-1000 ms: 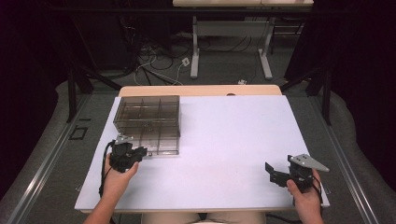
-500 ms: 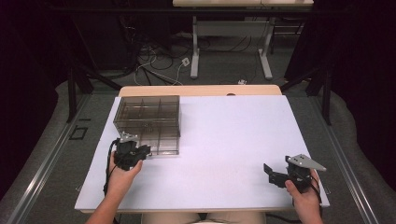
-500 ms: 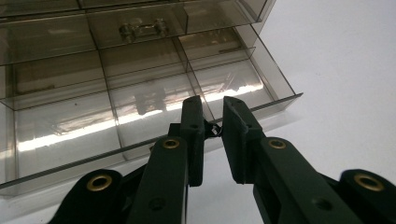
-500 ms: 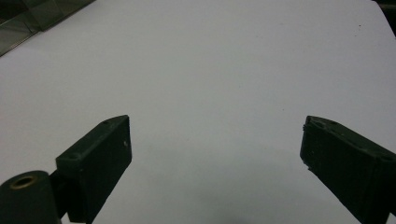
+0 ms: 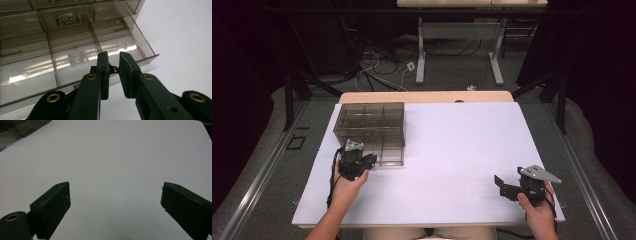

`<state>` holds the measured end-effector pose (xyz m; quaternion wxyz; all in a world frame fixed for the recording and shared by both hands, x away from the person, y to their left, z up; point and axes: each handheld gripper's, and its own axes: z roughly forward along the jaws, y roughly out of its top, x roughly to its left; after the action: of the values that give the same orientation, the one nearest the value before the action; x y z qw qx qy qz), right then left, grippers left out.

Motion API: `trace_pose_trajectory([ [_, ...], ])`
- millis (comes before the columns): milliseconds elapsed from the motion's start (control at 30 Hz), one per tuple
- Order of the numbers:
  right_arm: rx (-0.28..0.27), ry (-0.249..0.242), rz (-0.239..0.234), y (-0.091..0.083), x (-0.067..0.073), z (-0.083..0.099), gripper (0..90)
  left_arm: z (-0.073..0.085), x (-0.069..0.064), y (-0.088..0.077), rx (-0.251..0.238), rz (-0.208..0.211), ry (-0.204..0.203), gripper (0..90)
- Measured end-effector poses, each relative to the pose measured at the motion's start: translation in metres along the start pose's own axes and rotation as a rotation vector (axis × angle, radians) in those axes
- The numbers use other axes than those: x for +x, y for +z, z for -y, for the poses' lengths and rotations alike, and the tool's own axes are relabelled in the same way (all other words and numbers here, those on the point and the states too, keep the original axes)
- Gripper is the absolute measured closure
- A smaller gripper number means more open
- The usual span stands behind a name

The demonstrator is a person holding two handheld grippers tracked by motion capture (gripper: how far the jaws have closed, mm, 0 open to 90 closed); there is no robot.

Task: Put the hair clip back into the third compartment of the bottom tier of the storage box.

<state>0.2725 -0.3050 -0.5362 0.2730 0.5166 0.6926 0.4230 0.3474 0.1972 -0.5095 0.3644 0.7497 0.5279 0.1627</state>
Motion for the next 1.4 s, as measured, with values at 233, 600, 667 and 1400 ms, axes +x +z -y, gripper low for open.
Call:
trace_pose_trajectory([
  [233, -0.004, 0.004, -0.001, 0.0, 0.0, 0.0, 8.4, -0.002, -0.001, 0.005, -0.003, 0.0, -0.002, 78.9],
  [600, -0.011, 0.014, -0.004, 0.0, -0.001, 0.0, 8.4, -0.009, -0.011, 0.017, 0.001, 0.006, 0.025, 78.9],
  [667, -0.01, 0.005, 0.002, 0.0, -0.002, 0.0, 8.4, -0.01, -0.012, 0.021, 0.0, 0.008, 0.031, 78.9],
  [1400, -0.012, 0.008, 0.004, -0.002, -0.002, 0.0, 8.4, -0.012, -0.019, 0.041, 0.034, -0.005, 0.03, 78.9],
])
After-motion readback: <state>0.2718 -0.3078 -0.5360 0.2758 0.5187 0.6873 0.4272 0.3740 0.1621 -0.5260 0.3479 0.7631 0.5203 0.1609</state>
